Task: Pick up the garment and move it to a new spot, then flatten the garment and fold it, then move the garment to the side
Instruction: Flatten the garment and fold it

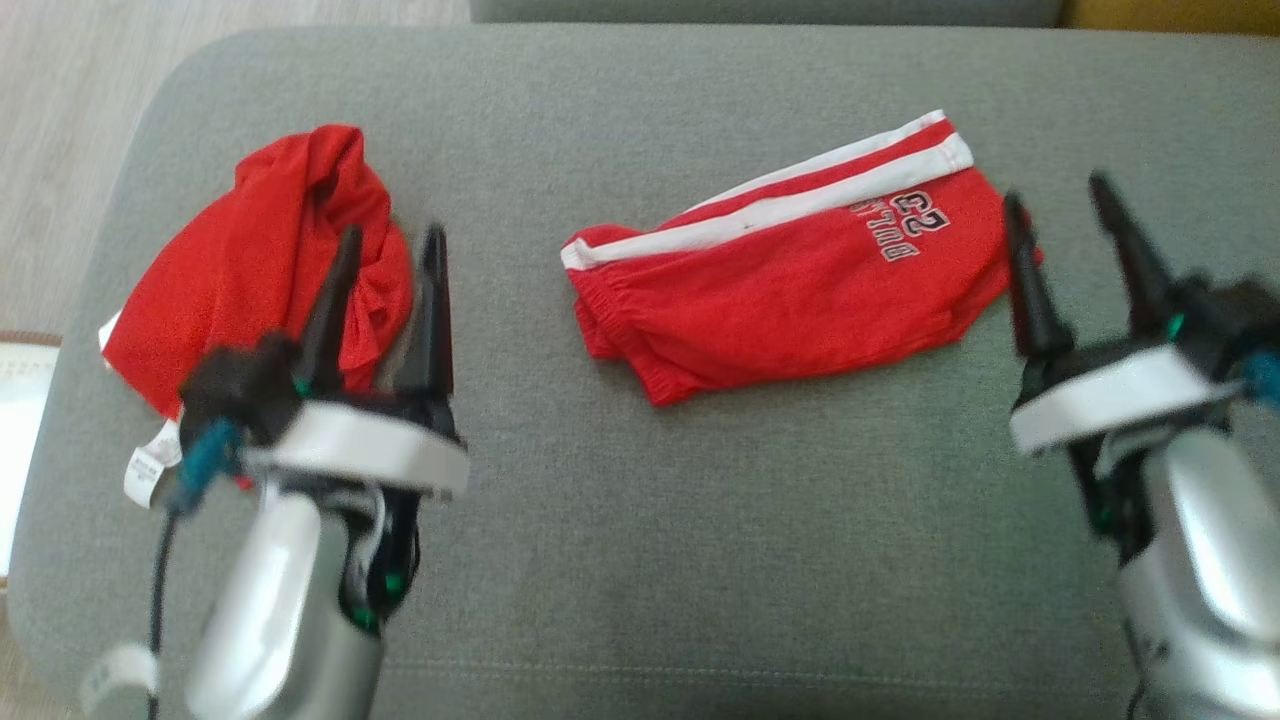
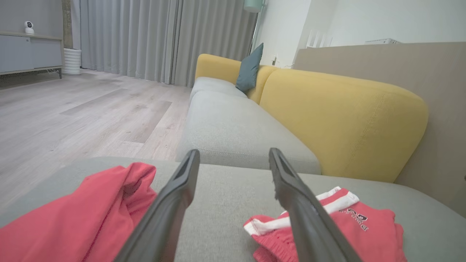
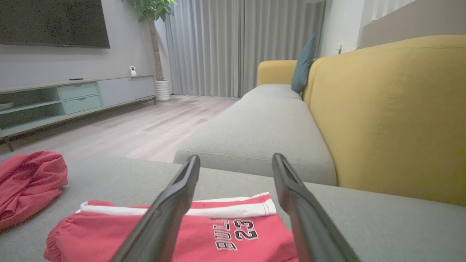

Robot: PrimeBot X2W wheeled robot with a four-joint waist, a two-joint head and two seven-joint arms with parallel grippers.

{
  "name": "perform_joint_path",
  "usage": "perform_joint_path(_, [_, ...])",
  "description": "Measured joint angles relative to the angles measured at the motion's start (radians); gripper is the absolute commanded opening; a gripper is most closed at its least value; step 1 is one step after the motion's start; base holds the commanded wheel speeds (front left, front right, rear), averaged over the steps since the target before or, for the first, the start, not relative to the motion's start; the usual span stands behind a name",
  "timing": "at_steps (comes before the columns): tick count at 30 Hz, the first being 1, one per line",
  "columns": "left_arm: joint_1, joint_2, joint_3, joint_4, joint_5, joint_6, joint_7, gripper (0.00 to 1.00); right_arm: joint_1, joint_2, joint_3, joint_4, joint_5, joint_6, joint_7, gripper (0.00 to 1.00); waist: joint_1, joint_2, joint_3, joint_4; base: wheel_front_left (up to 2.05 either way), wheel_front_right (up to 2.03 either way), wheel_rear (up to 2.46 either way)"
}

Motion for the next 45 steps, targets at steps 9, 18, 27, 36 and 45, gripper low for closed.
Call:
perform_joint_path(9, [0.14,-0.027,0.051,-0.053,0.081,-0.017,0.0,1.0,0.151,0.123,-0.1,-0.036,-0.121,0.0,-0.008,1.0,0.0,0.0,-0.017,-0.011,0.0,0.0,0.0])
perform_joint_path(18, [0.14,-0.031,0.054,-0.058,0.088,-0.038,0.0,1.0,0.137,0.179,-0.27,0.009,0.018,0.0,0.129,1.0,0.0,0.0,0.02,0.015,0.0,0.0,0.0])
perform_joint_path(27, [0.107,-0.032,0.019,-0.039,0.072,-0.044,0.0,1.0,-0.035,0.181,-0.368,0.249,0.371,0.0,0.26,1.0,0.0001,0.0,0.091,0.075,0.0,0.0,0.0])
perform_joint_path(36, [0.068,-0.035,-0.005,-0.037,0.061,-0.035,0.0,1.0,-0.217,0.155,-0.477,0.442,0.416,-0.004,0.281,1.0,0.0001,0.0,0.148,0.147,0.0,0.0,0.0])
perform_joint_path(45, [0.059,-0.036,-0.005,-0.039,0.051,-0.03,0.0,1.0,-0.347,0.133,-0.519,0.554,0.326,-0.006,0.322,1.0,0.0001,0.0,0.174,0.184,0.0,0.0,0.0])
